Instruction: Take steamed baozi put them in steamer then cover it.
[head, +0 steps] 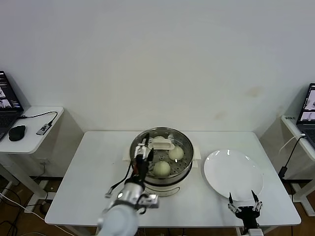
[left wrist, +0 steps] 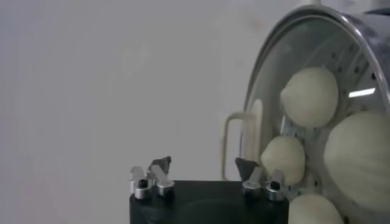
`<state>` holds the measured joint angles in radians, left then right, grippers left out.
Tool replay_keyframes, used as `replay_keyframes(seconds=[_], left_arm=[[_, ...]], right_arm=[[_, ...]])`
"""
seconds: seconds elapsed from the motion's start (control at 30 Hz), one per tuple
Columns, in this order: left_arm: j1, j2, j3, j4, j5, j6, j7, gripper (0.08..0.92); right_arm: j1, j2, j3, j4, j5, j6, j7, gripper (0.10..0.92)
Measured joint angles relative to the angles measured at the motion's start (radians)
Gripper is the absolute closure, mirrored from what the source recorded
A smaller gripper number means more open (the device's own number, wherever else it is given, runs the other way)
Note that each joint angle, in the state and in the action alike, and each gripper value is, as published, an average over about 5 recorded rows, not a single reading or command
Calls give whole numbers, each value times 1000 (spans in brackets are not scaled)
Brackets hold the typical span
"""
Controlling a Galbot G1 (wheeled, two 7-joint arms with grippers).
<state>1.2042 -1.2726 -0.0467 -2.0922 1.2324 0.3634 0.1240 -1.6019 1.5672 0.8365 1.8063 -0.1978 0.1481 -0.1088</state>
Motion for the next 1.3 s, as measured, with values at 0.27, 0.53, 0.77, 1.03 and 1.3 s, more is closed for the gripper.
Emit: replay_keyframes(seconds=[0.27,0.53,0.77,1.03,1.3], left_arm=[[246,52,-231,-42,-472,-235,-191,177],[444,65,-373,10,-991,-420,-280,177],[541,54,-425,48,-1272,-502,-302,177],[599,48,-464,84,-1424,-567,-276,177],[624,41,-475,110,-1480,-602,-260,177]], right_arm=[[-32,-41,-44,20,72,57,-13,203],[-89,-111,-105,57,160,66,-28,203],[-144,-151,-135,88,195,48,-44,203],[-181,-166,-161,117,215,29,-58,203],[-209,-174,-183,143,233,15,-67,203]])
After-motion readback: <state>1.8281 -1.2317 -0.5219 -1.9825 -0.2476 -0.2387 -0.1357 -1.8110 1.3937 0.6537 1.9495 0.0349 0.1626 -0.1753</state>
